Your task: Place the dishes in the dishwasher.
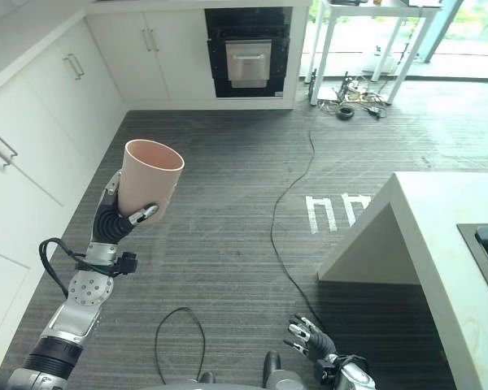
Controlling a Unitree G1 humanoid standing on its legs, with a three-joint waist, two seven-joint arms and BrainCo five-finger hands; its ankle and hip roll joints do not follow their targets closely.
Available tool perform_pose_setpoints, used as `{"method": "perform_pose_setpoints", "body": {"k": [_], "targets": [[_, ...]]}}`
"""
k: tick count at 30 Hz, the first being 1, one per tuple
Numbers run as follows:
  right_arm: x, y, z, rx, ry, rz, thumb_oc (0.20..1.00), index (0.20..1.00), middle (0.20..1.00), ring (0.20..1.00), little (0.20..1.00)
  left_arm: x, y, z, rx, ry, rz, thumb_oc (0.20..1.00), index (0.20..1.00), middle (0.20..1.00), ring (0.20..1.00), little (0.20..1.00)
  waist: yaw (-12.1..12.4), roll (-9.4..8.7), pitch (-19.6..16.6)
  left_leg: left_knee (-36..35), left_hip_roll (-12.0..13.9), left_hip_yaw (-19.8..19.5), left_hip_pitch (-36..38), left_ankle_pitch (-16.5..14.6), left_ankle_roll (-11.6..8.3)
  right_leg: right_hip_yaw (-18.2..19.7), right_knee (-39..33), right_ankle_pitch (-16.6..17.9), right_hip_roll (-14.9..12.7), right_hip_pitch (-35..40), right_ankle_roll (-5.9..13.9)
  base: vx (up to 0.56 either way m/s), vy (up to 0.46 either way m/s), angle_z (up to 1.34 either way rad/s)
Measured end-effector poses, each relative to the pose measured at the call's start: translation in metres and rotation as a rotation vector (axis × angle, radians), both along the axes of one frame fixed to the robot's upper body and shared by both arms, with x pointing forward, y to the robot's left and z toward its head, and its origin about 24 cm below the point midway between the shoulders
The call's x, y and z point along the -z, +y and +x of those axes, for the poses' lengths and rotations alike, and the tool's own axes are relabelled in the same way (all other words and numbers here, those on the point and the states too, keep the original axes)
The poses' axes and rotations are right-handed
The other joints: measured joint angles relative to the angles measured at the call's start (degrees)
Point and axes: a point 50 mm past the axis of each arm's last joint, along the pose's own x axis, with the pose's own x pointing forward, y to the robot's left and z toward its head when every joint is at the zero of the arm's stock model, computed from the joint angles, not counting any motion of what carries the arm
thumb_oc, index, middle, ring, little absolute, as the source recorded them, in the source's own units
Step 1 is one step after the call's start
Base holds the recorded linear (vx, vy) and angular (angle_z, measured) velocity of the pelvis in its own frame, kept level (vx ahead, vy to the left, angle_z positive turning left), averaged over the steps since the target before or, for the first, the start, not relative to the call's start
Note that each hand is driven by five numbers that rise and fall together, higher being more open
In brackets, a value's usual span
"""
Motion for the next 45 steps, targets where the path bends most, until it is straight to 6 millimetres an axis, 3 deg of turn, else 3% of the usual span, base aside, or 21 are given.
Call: {"method": "perform_pose_setpoints", "body": {"k": [3,9,17,18,20,22,23,25,29,30,31,33,34,35,37,38,40,41,42,43,45], "targets": [[0.003,-0.006,-0.007,0.012,0.026,-0.014,1.0,1.0,1.0,1.0,1.0,-0.002,-0.004,0.002,0.024,0.006,-0.001,0.2,0.2,0.2,0.2,0.2,0.0,0.77,0.2,-0.9,0.8,2.7,-0.8,0.5,-0.22,-3.3,0.0,-1.1,0.5,0.6,-0.42,-0.03,-0.037,0.62],[0.006,-0.01,-0.013,0.025,0.056,-0.02,1.0,1.0,1.0,1.0,1.0,0.002,-0.006,0.003,0.048,0.049,-0.019,0.2,0.2,0.2,0.2,0.2,0.3,2.15,0.2,-1.1,0.4,2.7,-1.1,0.5,-0.04,-4.3,0.0,-1.5,-0.1,1.0,-0.04,-0.01,0.024,0.13],[0.005,-0.009,-0.012,0.038,0.041,-0.012,1.0,1.0,1.0,1.0,1.0,-0.002,-0.008,0.007,0.073,0.054,-0.045,0.2,0.2,0.2,0.2,0.2,0.0,2.3,0.1,-1.0,0.3,2.2,-0.6,0.6,0.0,-6.2,0.0,-1.5,-0.3,2.4,-0.09,0.0,0.029,0.12],[0.008,-0.004,-0.016,0.041,0.045,0.002,1.0,1.0,1.0,1.0,1.0,-0.001,-0.009,0.007,0.087,0.061,-0.036,0.2,0.2,0.2,0.2,0.2,0.0,1.16,-2.4,-1.0,0.2,1.5,0.1,0.7,0.15,-6.4,0.0,-1.7,-0.4,3.2,0.1,0.0,0.007,0.07],[-0.008,0.001,-0.001,0.087,-0.066,0.022,1.0,1.0,1.0,1.0,1.0,0.003,-0.009,0.004,0.107,0.074,-0.119,0.2,0.2,0.2,0.2,0.2,-0.3,1.5,-2.6,-1.0,0.1,1.2,-0.2,0.9,0.44,-5.7,0.6,-1.7,-0.3,2.5,0.14,-0.01,-0.008,-0.04],[-0.052,0.027,0.049,0.1,-0.365,0.139,1.0,1.0,1.0,1.0,1.0,0.013,-0.024,0.002,0.156,0.109,-0.204,0.2,0.2,0.2,0.2,0.2,-2.8,1.77,-2.7,-1.1,0.2,1.3,-0.2,1.0,0.68,-5.3,1.0,-1.7,-0.2,2.3,0.12,-0.03,-0.041,-0.08],[-0.061,0.035,0.06,0.075,-0.409,0.162,1.0,1.0,1.0,1.0,1.0,0.016,-0.036,0.002,0.194,0.123,-0.223,0.2,0.2,0.2,0.2,0.2,-3.1,2.43,-3.2,-1.2,0.2,1.2,-0.2,1.1,0.68,-5.0,1.1,-1.8,0.1,2.3,0.22,-0.02,-0.091,-0.03],[-0.056,0.037,0.056,0.094,-0.369,0.133,1.0,1.0,1.0,1.0,1.0,0.022,-0.043,0.002,0.202,0.144,-0.249,0.2,0.2,0.2,0.2,0.2,-3.4,3.3,-3.7,-1.0,0.4,0.8,-0.3,1.2,0.51,-4.1,1.3,-2.4,0.6,2.2,0.62,-0.01,-0.119,0.04],[-0.055,0.021,0.056,0.14,-0.338,0.025,1.0,1.0,1.0,1.0,1.0,0.031,-0.04,0.002,0.182,0.185,-0.247,0.2,0.2,0.2,0.2,0.2,-3.7,3.45,-3.7,0.2,1.7,-0.1,-1.4,1.5,0.07,-2.2,5.9,-5.7,1.9,-0.1,-0.95,-0.01,-0.131,0.08],[-0.055,0.02,0.056,0.134,-0.328,0.013,1.0,1.0,1.0,1.0,1.0,0.032,-0.039,0.002,0.18,0.186,-0.246,0.2,0.2,0.2,0.2,0.2,-3.8,3.1,-3.5,2.8,1.9,-0.6,-3.0,1.4,-0.24,0.8,9.5,-7.8,2.8,-2.2,-1.86,-0.03,-0.184,0.33],[-0.055,0.022,0.058,0.113,-0.323,0.01,1.0,1.0,1.0,1.0,1.0,0.03,-0.036,0.002,0.176,0.182,-0.231,0.2,0.2,0.2,0.2,0.2,-3.8,1.12,-2.7,9.0,0.9,-1.6,-6.4,1.4,-0.26,4.7,13.1,-9.9,2.1,-4.7,-3.48,-0.01,-0.152,0.32],[-0.057,0.023,0.062,0.097,-0.326,0.001,1.0,1.0,1.0,1.0,1.0,0.027,-0.031,0.004,0.178,0.172,-0.213,0.2,0.2,0.2,0.2,0.2,-2.5,-2.26,-0.8,27.3,0.1,-1.9,-16.8,3.0,-1.91,5.7,20.0,-12.6,0.9,-7.7,-5.73,0.04,-0.071,0.4],[-0.056,0.022,0.062,0.103,-0.324,-0.002,1.0,1.0,1.0,1.0,1.0,0.025,-0.031,0.005,0.184,0.17,-0.208,0.2,0.2,0.2,0.2,0.2,-3.0,-2.83,0.6,34.9,0.9,-1.2,-21.2,3.8,-2.02,4.3,20.2,-13.2,0.4,-7.0,-6.38,0.13,0.048,0.54],[-0.051,0.021,0.058,0.108,-0.301,-0.005,1.0,1.0,1.0,1.0,1.0,0.027,-0.031,0.005,0.192,0.179,-0.2,0.2,0.2,0.2,0.2,0.2,-2.2,-3.77,1.0,33.8,0.9,1.3,-22.4,2.1,-0.84,3.7,20.0,-13.6,0.3,-6.6,-6.93,0.35,0.168,0.46],[-0.049,0.019,0.06,0.109,-0.291,-0.015,1.0,1.0,1.0,1.0,1.0,0.024,-0.031,0.007,0.202,0.173,-0.19,0.2,0.2,0.2,0.2,0.2,-1.8,-2.88,1.6,13.4,-0.7,4.1,-18.4,2.1,-0.56,3.1,15.0,-13.2,2.3,-3.2,-6.03,0.46,0.21,0.04],[-0.049,0.019,0.062,0.111,-0.292,-0.015,1.0,1.0,1.0,1.0,1.0,0.024,-0.031,0.01,0.198,0.177,-0.187,0.2,0.2,0.2,0.2,0.2,-1.6,-2.33,1.8,0.7,-1.0,3.1,-15.3,3.3,-1.42,3.0,11.2,-11.7,3.2,-0.6,-3.79,0.38,0.16,-0.12],[-0.048,0.02,0.06,0.112,-0.287,-0.014,1.0,1.0,1.0,1.0,1.0,0.025,-0.031,0.012,0.197,0.184,-0.186,0.2,0.2,0.2,0.2,0.2,-1.6,-2.3,2.1,-1.5,1.3,2.4,-15.4,4.7,-1.83,3.1,9.9,-10.7,4.5,1.4,-2.72,0.4,0.185,-0.09],[-0.046,0.017,0.055,0.119,-0.275,-0.019,1.0,1.0,1.0,1.0,1.0,0.027,-0.03,0.011,0.199,0.198,-0.183,0.2,0.2,0.2,0.2,0.2,-1.5,-1.97,2.1,-1.1,3.8,3.6,-15.8,5.1,-2.37,2.9,8.8,-11.3,5.6,3.2,-3.69,0.42,0.248,-0.09],[-0.045,0.016,0.053,0.12,-0.269,-0.023,1.0,1.0,1.0,1.0,1.0,0.027,-0.031,0.011,0.202,0.203,-0.181,0.2,0.2,0.2,0.2,0.2,-1.5,-2.43,2.2,-1.0,4.2,5.1,-15.8,5.1,-2.28,2.8,8.6,-11.9,5.7,3.8,-4.47,0.46,0.34,-0.03],[-0.044,0.012,0.049,0.129,-0.259,-0.03,1.0,1.0,1.0,1.0,1.0,0.028,-0.032,0.012,0.216,0.211,-0.174,0.2,0.2,0.2,0.2,0.2,-1.9,-2.16,2.1,0.3,4.2,8.2,-16.0,4.6,-1.47,2.4,8.2,-12.5,5.6,5.0,-4.67,0.48,0.388,0.07],[-0.044,0.01,0.048,0.127,-0.256,-0.035,1.0,1.0,1.0,1.0,1.0,0.026,-0.032,0.012,0.226,0.215,-0.168,0.2,0.2,0.2,0.2,0.2,-2.4,-1.76,2.0,1.3,1.0,9.3,-13.9,4.0,-0.55,3.8,8.1,-13.1,5.7,7.3,-4.85,0.53,0.474,-0.13]]}}
